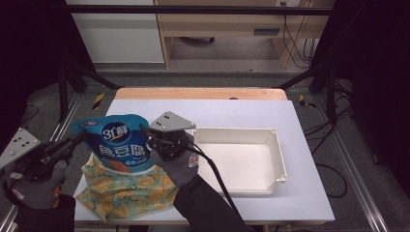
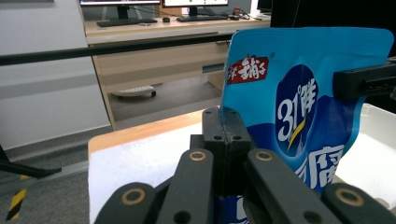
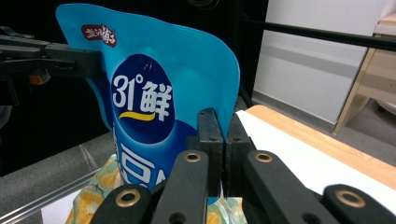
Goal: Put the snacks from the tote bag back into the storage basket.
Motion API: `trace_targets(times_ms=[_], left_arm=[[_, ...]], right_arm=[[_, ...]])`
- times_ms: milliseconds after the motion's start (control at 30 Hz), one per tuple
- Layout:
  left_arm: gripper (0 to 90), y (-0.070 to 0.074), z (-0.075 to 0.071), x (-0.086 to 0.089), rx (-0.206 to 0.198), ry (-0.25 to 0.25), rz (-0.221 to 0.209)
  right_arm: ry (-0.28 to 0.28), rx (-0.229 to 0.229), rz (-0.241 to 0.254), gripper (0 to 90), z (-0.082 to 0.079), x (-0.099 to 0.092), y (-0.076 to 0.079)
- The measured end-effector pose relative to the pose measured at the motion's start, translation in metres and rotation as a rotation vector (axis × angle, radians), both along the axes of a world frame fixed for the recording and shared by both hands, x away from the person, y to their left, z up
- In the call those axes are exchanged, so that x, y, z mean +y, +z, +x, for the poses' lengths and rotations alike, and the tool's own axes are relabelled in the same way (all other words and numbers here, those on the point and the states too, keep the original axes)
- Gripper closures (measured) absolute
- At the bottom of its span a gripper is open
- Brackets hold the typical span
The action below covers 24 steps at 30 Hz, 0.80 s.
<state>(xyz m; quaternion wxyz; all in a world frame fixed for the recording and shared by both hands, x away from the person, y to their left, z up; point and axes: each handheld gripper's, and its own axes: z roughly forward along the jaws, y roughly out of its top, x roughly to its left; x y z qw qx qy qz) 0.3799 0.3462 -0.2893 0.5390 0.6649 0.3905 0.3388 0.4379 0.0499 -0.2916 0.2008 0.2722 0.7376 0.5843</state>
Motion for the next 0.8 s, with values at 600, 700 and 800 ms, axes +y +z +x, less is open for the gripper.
trace_targets(times_ms=[600, 700, 800], left_arm=[[90.0, 0.04, -0.011, 0.002, -0.064, 0.01, -0.006], [90.0, 0.044, -0.011, 0.002, -0.066, 0.008, -0.001], [90.0, 0.049, -0.012, -0.001, -0.073, 0.002, -0.002]], right_arm=[[0.02, -0.069, 0.013, 89.4, -0.008, 0.002, 0.043], [0.021, -0.079, 0.013, 89.4, -0.009, 0.0, 0.048], [0.02, -0.087, 0.012, 89.5, -0.01, -0.002, 0.054]])
